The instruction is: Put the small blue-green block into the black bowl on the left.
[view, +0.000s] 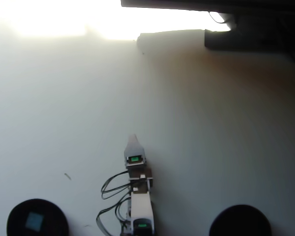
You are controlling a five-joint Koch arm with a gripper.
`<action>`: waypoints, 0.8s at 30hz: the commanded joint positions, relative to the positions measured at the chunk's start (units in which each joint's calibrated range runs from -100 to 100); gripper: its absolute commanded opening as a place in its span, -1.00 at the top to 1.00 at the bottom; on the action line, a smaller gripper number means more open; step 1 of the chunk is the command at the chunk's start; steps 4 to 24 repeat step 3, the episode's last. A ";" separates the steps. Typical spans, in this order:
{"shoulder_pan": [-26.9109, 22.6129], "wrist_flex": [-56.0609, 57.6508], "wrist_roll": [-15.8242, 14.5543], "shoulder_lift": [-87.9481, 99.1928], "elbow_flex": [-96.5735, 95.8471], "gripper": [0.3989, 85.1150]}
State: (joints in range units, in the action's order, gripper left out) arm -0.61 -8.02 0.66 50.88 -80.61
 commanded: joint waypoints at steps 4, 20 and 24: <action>0.00 -0.05 0.05 -0.59 0.20 -0.13; 0.00 -0.05 0.05 -0.59 0.20 -0.13; 0.00 -0.05 0.05 -0.59 0.20 -0.13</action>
